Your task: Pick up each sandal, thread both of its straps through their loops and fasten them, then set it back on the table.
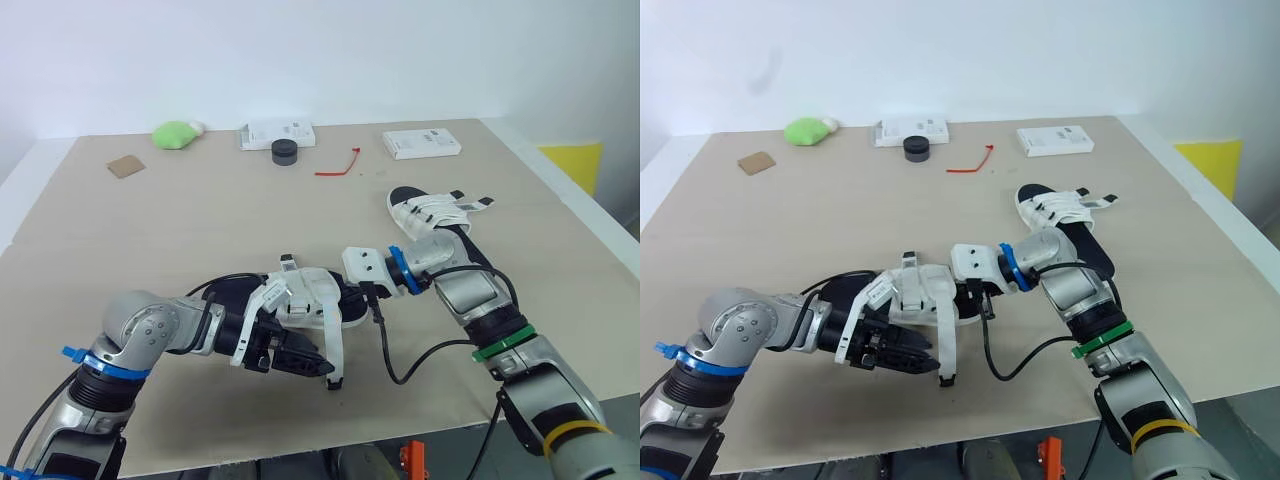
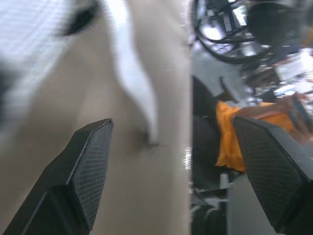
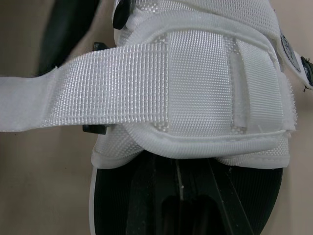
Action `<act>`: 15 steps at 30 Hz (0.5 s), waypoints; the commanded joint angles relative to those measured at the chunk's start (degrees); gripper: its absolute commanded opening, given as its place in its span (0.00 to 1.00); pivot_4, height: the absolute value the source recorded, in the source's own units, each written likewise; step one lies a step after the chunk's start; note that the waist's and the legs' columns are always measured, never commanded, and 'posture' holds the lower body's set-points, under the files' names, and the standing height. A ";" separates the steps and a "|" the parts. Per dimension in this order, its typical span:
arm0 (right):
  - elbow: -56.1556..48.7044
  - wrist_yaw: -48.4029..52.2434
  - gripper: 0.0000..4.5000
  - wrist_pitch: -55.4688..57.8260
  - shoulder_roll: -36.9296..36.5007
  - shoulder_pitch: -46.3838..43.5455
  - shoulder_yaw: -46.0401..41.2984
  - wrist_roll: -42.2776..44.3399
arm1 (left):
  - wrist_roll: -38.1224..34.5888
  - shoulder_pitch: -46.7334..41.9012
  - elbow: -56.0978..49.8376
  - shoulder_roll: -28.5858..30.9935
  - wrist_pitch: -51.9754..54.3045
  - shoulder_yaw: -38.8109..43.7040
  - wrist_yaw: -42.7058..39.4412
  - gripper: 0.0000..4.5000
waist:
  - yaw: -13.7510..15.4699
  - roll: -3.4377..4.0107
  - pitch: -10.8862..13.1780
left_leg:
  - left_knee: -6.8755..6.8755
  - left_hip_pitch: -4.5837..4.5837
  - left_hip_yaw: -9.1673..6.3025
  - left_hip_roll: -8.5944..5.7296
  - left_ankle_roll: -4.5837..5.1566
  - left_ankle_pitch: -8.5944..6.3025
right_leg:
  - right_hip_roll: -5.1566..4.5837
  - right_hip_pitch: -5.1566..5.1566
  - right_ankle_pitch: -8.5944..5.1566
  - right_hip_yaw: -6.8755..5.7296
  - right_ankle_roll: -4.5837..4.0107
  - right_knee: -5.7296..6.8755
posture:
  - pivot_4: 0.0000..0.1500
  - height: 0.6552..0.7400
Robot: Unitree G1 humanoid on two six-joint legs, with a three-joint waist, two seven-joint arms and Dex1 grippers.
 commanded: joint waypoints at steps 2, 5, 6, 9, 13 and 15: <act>1.26 0.45 0.00 2.28 -0.82 3.13 3.46 -2.78 | 2.17 -1.05 -1.16 -0.44 0.33 -1.16 1.47 0.89 | 0.01 -0.01 0.00 | 0.01 -0.02 -0.01 -0.01 -0.09 -0.06 | -0.01 0.02 -0.01 0.00 0.06 -0.02 | 1.00 1.00; 1.21 0.19 0.00 2.48 -0.38 3.12 3.61 -2.86 | 4.84 -1.90 -0.09 -2.51 -1.00 -1.50 4.04 0.89 | 0.01 -0.01 -0.01 | 0.00 -0.02 -0.06 -0.01 -0.08 -0.08 | 0.00 0.02 -0.02 -0.02 0.06 -0.03 | 1.00 1.00; 1.22 0.15 0.00 2.52 -0.28 3.12 3.61 -2.82 | 5.01 -2.30 0.30 -3.88 -0.75 -1.14 5.11 0.89 | 0.03 -0.01 -0.01 | 0.01 -0.02 -0.07 -0.01 -0.08 -0.08 | 0.00 0.03 -0.02 -0.04 0.06 -0.02 | 1.00 1.00; 0.63 0.09 0.00 2.82 -0.27 3.44 3.74 -2.77 | 4.82 -2.87 0.66 -6.53 0.30 -0.39 6.42 0.89 | -0.01 -0.02 -0.02 | 0.04 -0.02 -0.09 -0.01 -0.08 -0.08 | 0.00 0.07 -0.02 -0.04 0.07 -0.03 | 1.00 1.00; 0.41 -0.03 0.00 3.08 -0.23 3.47 3.79 -2.71 | 5.06 -3.86 1.32 -8.66 1.22 -0.35 6.95 0.89 | 0.04 -0.02 -0.02 | 0.05 -0.01 -0.16 -0.02 -0.08 -0.08 | 0.00 0.10 -0.01 -0.09 0.08 -0.03 | 1.00 1.00; 0.34 -0.12 0.00 3.15 -0.25 3.55 3.74 -2.63 | 5.30 -4.26 1.53 -8.93 1.34 -0.59 6.72 0.89 | 0.01 -0.02 -0.02 | 0.07 -0.01 -0.15 -0.03 -0.08 -0.07 | -0.01 0.10 -0.01 -0.09 0.08 -0.03 | 1.00 1.00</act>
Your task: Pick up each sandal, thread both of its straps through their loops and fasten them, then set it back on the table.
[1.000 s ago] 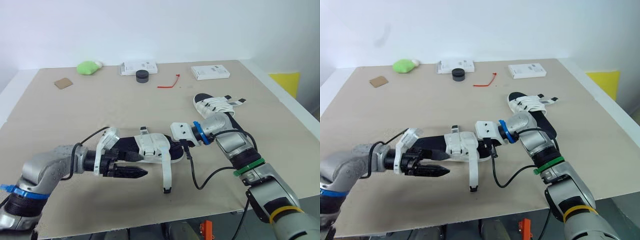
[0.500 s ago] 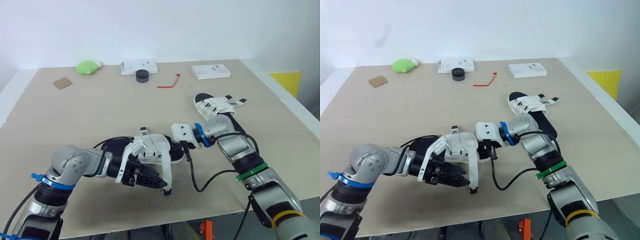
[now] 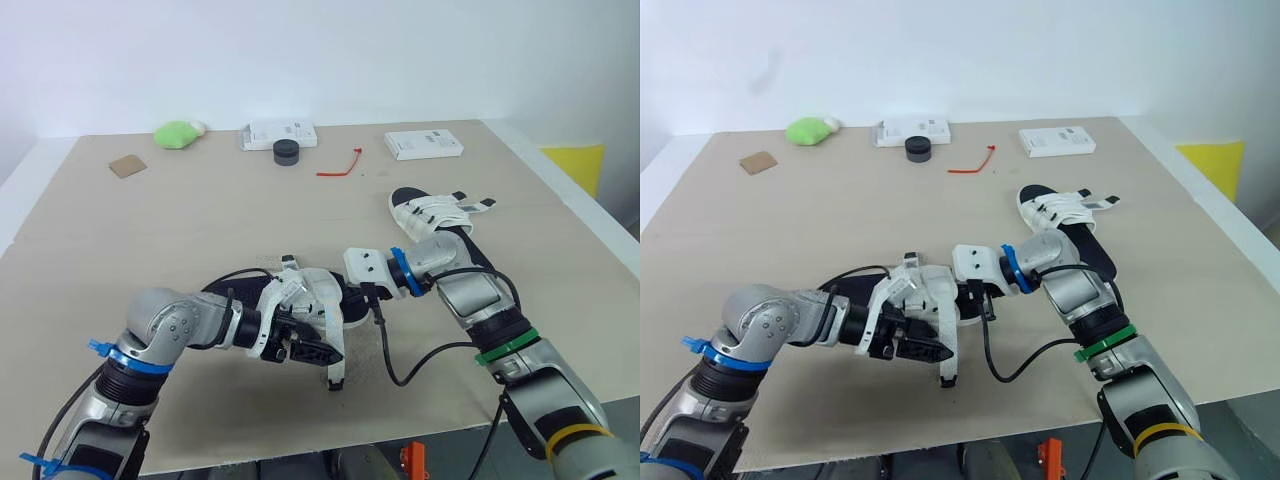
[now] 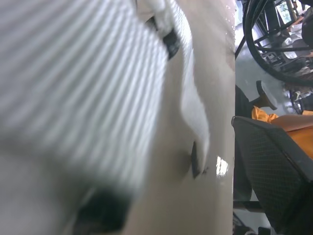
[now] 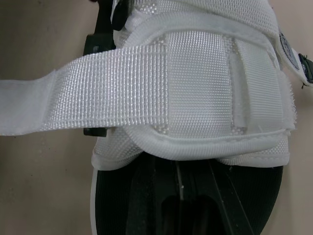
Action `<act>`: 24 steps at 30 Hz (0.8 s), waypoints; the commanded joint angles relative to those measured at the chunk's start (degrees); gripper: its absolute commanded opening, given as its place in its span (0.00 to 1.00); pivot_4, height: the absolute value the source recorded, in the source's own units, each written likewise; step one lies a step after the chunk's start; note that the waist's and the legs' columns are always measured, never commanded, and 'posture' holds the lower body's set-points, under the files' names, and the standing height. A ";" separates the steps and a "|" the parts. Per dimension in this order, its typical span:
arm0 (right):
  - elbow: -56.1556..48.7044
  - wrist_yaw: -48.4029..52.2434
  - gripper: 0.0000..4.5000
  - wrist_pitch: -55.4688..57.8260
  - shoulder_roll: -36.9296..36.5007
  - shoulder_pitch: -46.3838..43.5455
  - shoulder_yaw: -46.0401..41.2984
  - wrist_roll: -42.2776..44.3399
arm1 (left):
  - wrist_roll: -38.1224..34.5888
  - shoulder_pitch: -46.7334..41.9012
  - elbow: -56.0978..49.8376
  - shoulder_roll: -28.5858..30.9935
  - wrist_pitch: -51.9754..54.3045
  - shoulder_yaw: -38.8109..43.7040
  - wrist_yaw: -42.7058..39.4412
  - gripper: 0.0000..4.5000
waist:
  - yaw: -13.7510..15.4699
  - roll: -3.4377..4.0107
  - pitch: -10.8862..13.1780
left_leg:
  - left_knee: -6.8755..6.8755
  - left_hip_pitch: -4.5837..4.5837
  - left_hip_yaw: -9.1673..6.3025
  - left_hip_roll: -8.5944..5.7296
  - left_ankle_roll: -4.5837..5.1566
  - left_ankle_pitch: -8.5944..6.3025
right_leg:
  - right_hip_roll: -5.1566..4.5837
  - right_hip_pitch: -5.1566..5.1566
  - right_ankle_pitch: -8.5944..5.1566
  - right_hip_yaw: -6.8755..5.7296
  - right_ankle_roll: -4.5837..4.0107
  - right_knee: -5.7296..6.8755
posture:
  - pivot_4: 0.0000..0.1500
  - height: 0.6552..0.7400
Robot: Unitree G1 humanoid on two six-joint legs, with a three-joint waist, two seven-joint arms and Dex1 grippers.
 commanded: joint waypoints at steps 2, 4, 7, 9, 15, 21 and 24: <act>1.65 0.49 0.00 1.52 -0.05 2.99 3.99 -2.64 | 0.52 -2.28 -0.02 -0.88 -0.12 -0.43 -0.71 0.89 | -0.01 0.00 0.00 | 0.00 0.00 -0.02 0.00 0.00 0.00 | 0.01 -0.01 0.01 -0.01 0.02 0.00 | 1.00 1.00; 1.41 0.37 0.00 1.62 -0.09 3.23 3.97 -2.60 | 0.92 -2.48 0.36 -1.62 0.05 -0.63 -0.07 0.89 | -0.01 0.01 0.00 | -0.01 0.00 -0.04 0.00 0.00 0.00 | 0.02 0.00 0.01 -0.04 0.01 0.00 | 1.00 1.00; 1.32 0.24 0.00 1.64 -0.20 3.43 3.89 -2.69 | 0.83 -2.69 0.52 -2.89 1.08 -0.14 0.89 0.69 | 0.01 0.00 -0.01 | 0.00 0.00 -0.05 -0.01 0.00 0.00 | 0.00 0.04 0.01 -0.04 0.02 0.00 | 1.00 1.00; 1.29 0.25 0.00 1.70 -0.24 3.49 3.79 -2.70 | 0.14 -2.72 0.29 -3.17 2.20 0.54 0.91 0.49 | 0.01 0.01 -0.02 | 0.04 0.01 -0.06 -0.02 0.00 0.00 | 0.00 0.07 0.01 -0.04 0.02 0.00 | 1.00 1.00; 2.05 0.16 0.00 1.50 0.07 2.82 3.73 -2.76 | -2.42 -3.95 0.61 -5.42 7.37 4.33 1.85 0.03 | 0.00 0.01 -0.02 | 0.05 0.01 -0.07 -0.03 0.00 0.00 | 0.00 0.07 -0.01 -0.05 -0.01 0.00 | 1.00 1.00; 3.40 0.03 0.00 0.78 0.48 2.10 3.69 -3.01 | -4.48 -4.88 0.04 -5.46 11.08 8.56 1.65 0.01 | -0.08 0.01 -0.02 | 0.05 0.02 -0.08 -0.03 -0.01 0.01 | 0.00 0.06 0.00 -0.05 0.00 0.00 | 1.00 1.00; 4.06 0.09 0.00 0.34 0.48 1.83 3.62 -3.14 | -6.94 -5.53 -0.88 -3.62 12.82 10.56 0.13 0.01 | -0.22 0.01 -0.01 | 0.04 0.02 -0.08 -0.02 -0.01 0.01 | 0.02 0.04 0.04 -0.05 0.05 0.00 | 1.00 1.00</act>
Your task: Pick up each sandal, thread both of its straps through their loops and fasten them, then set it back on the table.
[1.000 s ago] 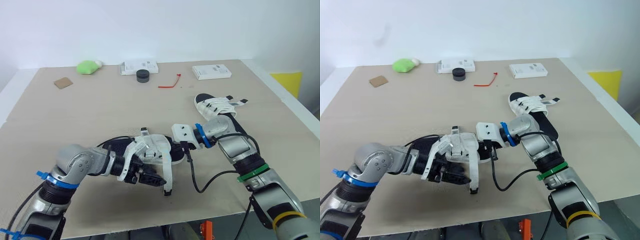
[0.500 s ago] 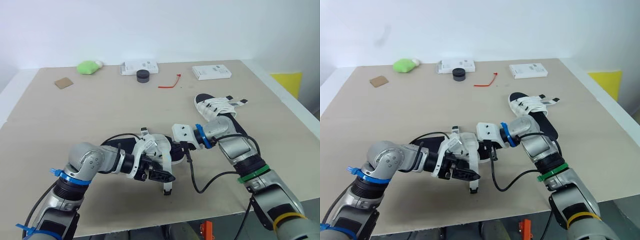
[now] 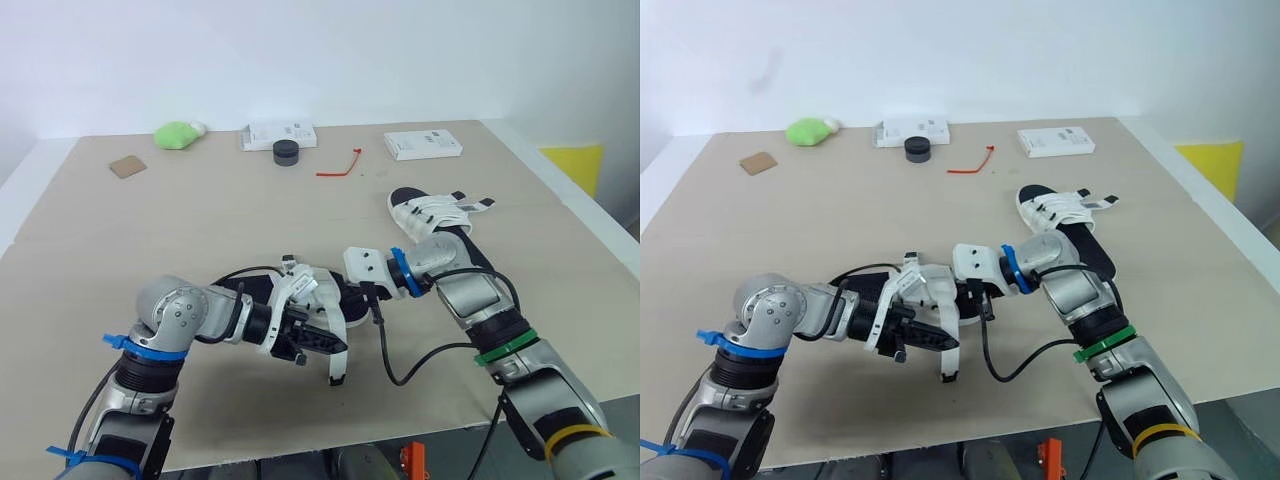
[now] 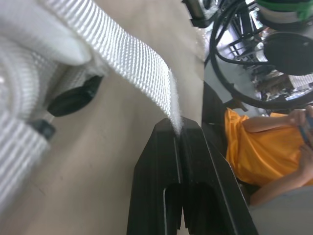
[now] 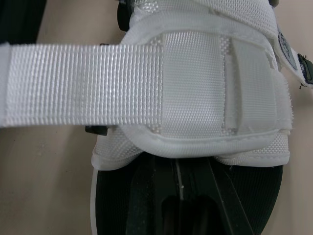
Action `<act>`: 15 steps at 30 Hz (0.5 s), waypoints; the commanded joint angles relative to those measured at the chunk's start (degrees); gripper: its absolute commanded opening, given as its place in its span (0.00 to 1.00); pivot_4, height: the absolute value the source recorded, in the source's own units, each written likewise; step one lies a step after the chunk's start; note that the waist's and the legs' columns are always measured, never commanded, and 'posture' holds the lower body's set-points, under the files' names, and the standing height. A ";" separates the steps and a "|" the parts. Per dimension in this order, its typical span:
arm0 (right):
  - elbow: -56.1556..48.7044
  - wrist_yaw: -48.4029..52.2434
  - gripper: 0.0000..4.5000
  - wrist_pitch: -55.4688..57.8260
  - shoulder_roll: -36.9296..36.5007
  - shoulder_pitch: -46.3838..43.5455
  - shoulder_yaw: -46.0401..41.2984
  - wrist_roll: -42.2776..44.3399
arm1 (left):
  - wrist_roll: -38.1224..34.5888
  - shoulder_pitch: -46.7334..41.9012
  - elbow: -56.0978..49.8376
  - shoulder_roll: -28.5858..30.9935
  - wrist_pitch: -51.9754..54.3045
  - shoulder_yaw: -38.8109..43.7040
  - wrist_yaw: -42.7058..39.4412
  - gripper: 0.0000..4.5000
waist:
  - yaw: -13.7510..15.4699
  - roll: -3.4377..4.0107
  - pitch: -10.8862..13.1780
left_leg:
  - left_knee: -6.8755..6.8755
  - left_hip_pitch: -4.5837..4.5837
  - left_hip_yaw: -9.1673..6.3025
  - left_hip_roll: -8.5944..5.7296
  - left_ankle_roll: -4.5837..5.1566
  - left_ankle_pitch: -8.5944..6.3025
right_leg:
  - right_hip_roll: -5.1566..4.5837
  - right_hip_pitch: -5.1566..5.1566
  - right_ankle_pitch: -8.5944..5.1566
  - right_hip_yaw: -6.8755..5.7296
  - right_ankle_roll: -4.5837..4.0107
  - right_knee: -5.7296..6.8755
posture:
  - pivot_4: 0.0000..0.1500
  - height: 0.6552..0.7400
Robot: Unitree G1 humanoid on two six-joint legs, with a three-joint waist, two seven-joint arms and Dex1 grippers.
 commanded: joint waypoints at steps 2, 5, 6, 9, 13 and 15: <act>3.56 0.40 0.00 0.12 -0.17 1.83 3.87 -3.18 | -5.80 -2.35 -2.38 3.89 1.59 4.25 -2.82 0.01 | -0.25 0.00 0.01 | -0.01 0.00 -0.01 0.01 0.00 0.00 | 0.01 -0.03 0.00 0.00 0.00 0.00 | 1.00 1.00; 4.10 0.37 0.00 -0.25 -0.19 1.56 3.84 -3.38 | -8.80 -3.38 -1.44 6.51 1.61 5.26 -4.28 0.01 | -0.25 0.00 0.01 | -0.03 -0.01 -0.01 0.02 0.00 0.00 | 0.02 -0.04 0.00 -0.01 -0.01 0.00 | 1.00 1.00; 4.17 0.40 0.00 -0.31 -0.19 1.51 3.85 -3.40 | -9.43 -3.80 -0.73 7.05 1.61 5.68 -4.52 0.01 | -0.25 0.00 0.02 | -0.03 -0.01 -0.01 0.01 -0.01 0.00 | 0.00 -0.04 -0.01 -0.01 -0.01 0.00 | 1.00 1.00; 4.70 0.53 0.00 -0.69 -0.28 1.23 3.81 -3.46 | -11.40 -7.65 4.60 6.80 1.61 7.74 -4.18 0.01 | -0.22 -0.01 0.02 | -0.02 -0.02 0.00 0.00 -0.01 0.00 | -0.01 -0.03 -0.03 -0.01 -0.04 -0.02 | 1.00 1.00; 5.26 0.52 0.00 -1.09 -0.24 0.95 3.87 -3.54 | -12.91 -13.78 13.54 4.13 1.60 10.44 -1.75 0.01 | -0.30 -0.02 0.03 | -0.01 -0.02 -0.01 0.00 -0.02 0.01 | 0.00 -0.05 -0.08 -0.04 -0.15 -0.02 | 1.00 1.00; 5.39 0.50 0.00 -1.19 -0.21 0.83 3.90 -3.52 | -10.95 -15.24 15.76 3.17 1.46 10.52 -1.37 0.01 | -0.34 -0.03 0.03 | -0.02 -0.02 -0.02 -0.01 -0.02 0.01 | 0.00 -0.03 -0.02 -0.05 -0.03 -0.02 | 1.00 1.00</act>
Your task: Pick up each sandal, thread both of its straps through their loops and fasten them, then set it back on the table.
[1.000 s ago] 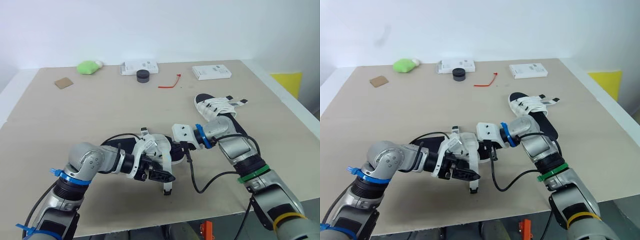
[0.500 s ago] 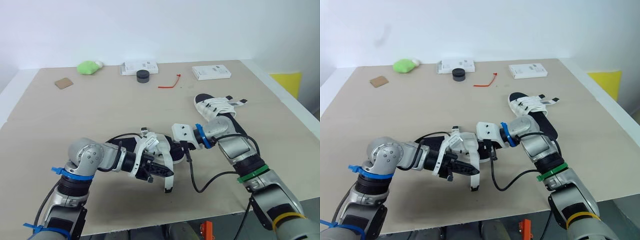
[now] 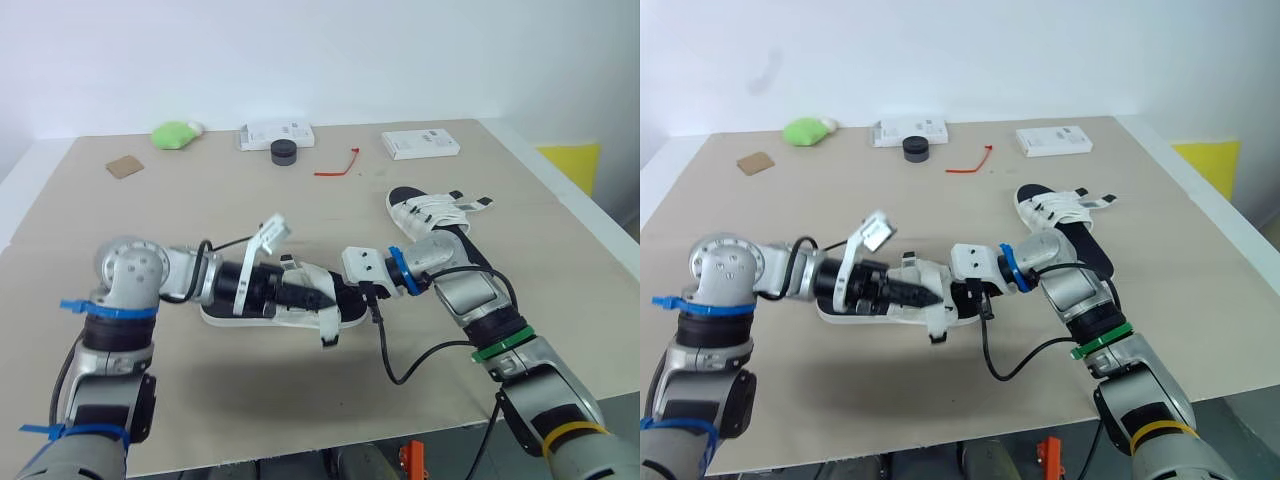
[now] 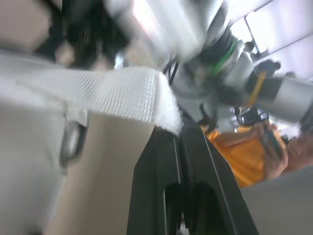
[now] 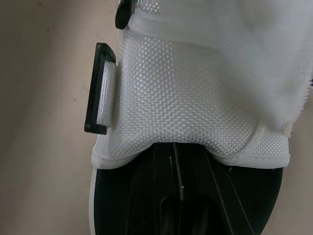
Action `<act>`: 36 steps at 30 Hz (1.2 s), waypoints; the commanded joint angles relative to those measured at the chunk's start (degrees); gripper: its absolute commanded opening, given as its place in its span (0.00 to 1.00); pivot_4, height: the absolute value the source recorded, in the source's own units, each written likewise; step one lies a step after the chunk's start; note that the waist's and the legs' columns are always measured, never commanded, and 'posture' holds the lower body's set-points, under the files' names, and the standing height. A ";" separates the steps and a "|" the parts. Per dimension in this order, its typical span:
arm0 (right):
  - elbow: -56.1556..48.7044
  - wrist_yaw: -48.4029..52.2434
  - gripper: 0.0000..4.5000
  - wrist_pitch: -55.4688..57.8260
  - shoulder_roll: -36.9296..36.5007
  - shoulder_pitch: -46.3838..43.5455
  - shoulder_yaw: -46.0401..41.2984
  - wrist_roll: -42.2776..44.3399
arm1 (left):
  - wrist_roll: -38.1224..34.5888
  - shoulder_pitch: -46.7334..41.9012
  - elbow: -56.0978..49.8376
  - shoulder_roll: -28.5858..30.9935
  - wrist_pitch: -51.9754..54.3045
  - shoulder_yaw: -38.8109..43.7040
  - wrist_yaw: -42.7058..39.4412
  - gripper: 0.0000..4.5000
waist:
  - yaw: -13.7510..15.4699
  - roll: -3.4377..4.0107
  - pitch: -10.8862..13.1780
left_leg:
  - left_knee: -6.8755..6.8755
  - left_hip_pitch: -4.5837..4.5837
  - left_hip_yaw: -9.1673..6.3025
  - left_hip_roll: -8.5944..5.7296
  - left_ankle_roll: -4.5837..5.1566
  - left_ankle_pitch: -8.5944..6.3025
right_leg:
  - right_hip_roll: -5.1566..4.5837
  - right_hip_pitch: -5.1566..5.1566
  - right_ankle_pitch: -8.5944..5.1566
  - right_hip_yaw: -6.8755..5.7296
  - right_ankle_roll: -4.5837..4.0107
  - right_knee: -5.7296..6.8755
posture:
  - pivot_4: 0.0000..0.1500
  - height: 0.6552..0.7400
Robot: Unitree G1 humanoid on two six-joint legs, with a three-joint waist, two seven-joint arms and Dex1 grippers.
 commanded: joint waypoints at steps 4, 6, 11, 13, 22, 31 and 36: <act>3.73 -0.09 0.00 0.65 -0.60 1.72 3.54 -3.61 | 4.84 -3.77 7.12 -0.32 -2.88 -1.23 -1.34 0.01 | -0.23 0.00 0.00 | -0.07 -0.01 -0.01 0.01 -0.01 -0.01 | 0.01 -0.01 0.01 0.02 0.03 0.00 | 1.00 1.00; 3.78 -0.11 0.00 0.64 -0.65 1.72 3.48 -3.57 | 6.99 -4.42 8.44 0.77 -4.94 -3.32 -3.82 0.01 | -0.23 0.00 0.00 | -0.07 -0.02 -0.04 0.01 -0.02 0.00 | 0.03 -0.02 0.02 0.00 0.04 0.01 | 1.00 1.00; 3.82 -0.08 0.00 0.55 -0.91 1.60 3.49 -3.62 | 17.16 -8.63 16.83 4.37 -15.24 -15.08 -17.05 0.01 | -0.22 0.00 0.00 | -0.05 -0.02 -0.03 -0.02 -0.07 0.03 | 0.01 -0.03 0.03 0.01 0.05 0.00 | 1.00 1.00; 3.87 -0.15 0.00 0.64 -0.82 1.45 3.48 -3.63 | 19.83 -10.50 20.08 3.84 -17.92 -17.44 -20.48 0.01 | -0.21 0.00 0.00 | -0.05 -0.02 -0.03 -0.03 -0.07 0.03 | 0.01 -0.03 0.00 0.00 0.00 0.00 | 1.00 1.00; 2.72 -0.27 0.00 1.23 -1.16 2.06 3.39 -3.51 | 28.41 -17.59 32.00 2.38 -23.60 -21.76 -32.68 0.01 | -0.32 0.01 0.01 | -0.06 -0.14 -0.04 -0.01 -0.06 0.03 | 0.03 -0.15 0.02 -0.01 0.03 0.00 | 1.00 1.00; 2.65 -0.42 0.00 1.29 -1.04 2.22 3.40 -3.52 | 32.22 -19.87 34.90 3.03 -21.83 -23.94 -41.52 0.01 | -0.41 0.01 0.01 | -0.06 -0.23 -0.05 -0.01 -0.05 0.03 | 0.03 -0.21 0.01 -0.03 0.03 0.00 | 1.00 1.00; 2.62 -0.51 0.00 1.21 -0.92 2.28 3.46 -3.52 | 32.69 -19.11 33.47 3.10 -19.49 -24.67 -43.47 0.01 | -0.53 0.02 0.02 | -0.06 -0.25 -0.06 -0.01 -0.05 0.03 | 0.03 -0.21 0.01 -0.03 0.03 0.00 | 1.00 1.00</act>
